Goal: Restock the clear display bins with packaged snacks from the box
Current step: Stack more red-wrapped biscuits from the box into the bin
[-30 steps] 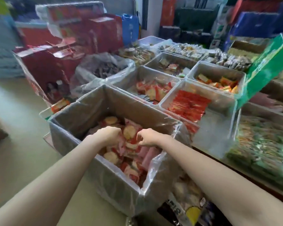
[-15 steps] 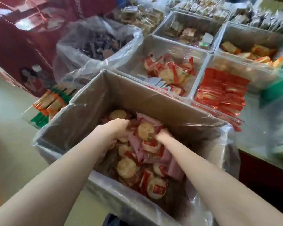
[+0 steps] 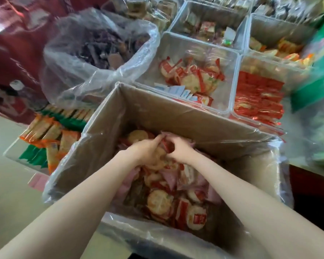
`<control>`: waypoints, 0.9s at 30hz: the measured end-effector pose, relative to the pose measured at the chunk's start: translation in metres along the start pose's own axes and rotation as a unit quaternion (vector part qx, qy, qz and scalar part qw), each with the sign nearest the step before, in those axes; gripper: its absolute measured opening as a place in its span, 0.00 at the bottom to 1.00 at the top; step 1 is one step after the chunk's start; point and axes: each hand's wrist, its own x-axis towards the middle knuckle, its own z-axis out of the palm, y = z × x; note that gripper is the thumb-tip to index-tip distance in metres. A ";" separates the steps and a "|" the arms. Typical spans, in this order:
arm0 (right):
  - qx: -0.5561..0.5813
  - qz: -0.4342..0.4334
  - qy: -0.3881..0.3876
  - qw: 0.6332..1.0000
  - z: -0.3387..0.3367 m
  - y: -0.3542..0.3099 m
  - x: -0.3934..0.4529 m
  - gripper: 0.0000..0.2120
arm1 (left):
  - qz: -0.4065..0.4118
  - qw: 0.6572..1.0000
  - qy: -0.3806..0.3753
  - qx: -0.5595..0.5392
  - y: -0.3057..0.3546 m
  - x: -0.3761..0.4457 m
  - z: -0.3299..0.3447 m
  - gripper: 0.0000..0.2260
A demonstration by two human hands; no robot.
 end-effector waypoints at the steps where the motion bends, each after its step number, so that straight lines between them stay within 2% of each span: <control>1: 0.012 -0.008 0.003 1.000 -0.008 -0.002 -0.004 0.27 | -0.009 1.000 0.003 -0.022 0.002 0.002 -0.002 0.38; 3: 0.040 -0.013 0.013 0.999 -0.016 0.004 -0.006 0.22 | -0.020 0.999 -0.008 -0.044 0.000 0.004 -0.007 0.38; 6: 0.056 0.012 -0.026 0.998 -0.012 0.022 -0.003 0.21 | -0.027 0.996 -0.080 0.024 -0.009 0.002 -0.010 0.41; 7: 0.015 0.017 -0.027 0.999 -0.012 0.027 -0.003 0.20 | -0.031 0.994 -0.099 0.039 -0.014 0.002 -0.009 0.41; 9: -0.167 0.038 -0.012 0.985 -0.018 0.039 -0.007 0.18 | -0.034 0.991 -0.126 0.028 -0.019 0.002 -0.008 0.41; 11: -0.367 0.068 -0.028 0.927 -0.022 0.052 -0.014 0.20 | -0.022 0.989 -0.143 0.005 -0.018 0.006 -0.006 0.41; 13: -0.487 0.045 -0.113 0.865 -0.017 0.070 -0.019 0.22 | -0.009 0.982 -0.190 0.016 -0.012 0.013 0.000 0.42; 16: -0.501 0.027 -0.215 0.838 0.001 0.100 -0.015 0.27 | -0.013 0.963 -0.256 0.077 -0.007 0.028 0.011 0.43; 18: -0.486 -0.078 -0.179 0.852 0.000 0.101 -0.010 0.25 | -0.029 0.957 -0.269 0.108 -0.008 0.036 0.016 0.42; 19: -0.494 -0.109 -0.175 0.845 -0.001 0.095 -0.008 0.25 | -0.031 0.953 -0.270 0.134 -0.008 0.037 0.017 0.40; 20: -0.500 -0.099 -0.189 0.839 -0.002 0.094 -0.001 0.32 | -0.030 0.951 -0.261 0.164 -0.006 0.038 0.016 0.37; 21: -0.476 -0.073 -0.196 0.854 -0.005 0.094 0.002 0.45 | -0.029 0.950 -0.245 0.191 -0.004 0.040 0.014 0.34; 22: -0.481 -0.062 -0.199 0.852 -0.002 0.098 0.009 0.53 | -0.023 0.956 -0.218 0.196 -0.001 0.042 0.013 0.31; 23: -0.506 -0.095 -0.188 0.836 0.001 0.098 0.016 0.53 | -0.013 0.966 -0.191 0.175 0.001 0.045 0.014 0.30; 24: -0.537 -0.118 -0.180 0.815 0.005 0.094 0.017 0.45 | 0.004 0.979 -0.158 0.131 0.001 0.048 0.018 0.27; 25: -0.536 -0.108 -0.186 0.816 0.006 0.095 0.014 0.36 | 0.026 0.988 -0.125 0.087 0.003 0.052 0.021 0.24; 26: -0.506 -0.080 -0.193 0.837 0.001 0.092 0.009 0.27 | 0.034 0.993 -0.100 0.046 0.005 0.056 0.025 0.22; 27: -0.506 -0.060 -0.187 0.840 -0.006 0.091 0.006 0.23 | 0.029 0.995 -0.095 0.005 0.007 0.058 0.029 0.21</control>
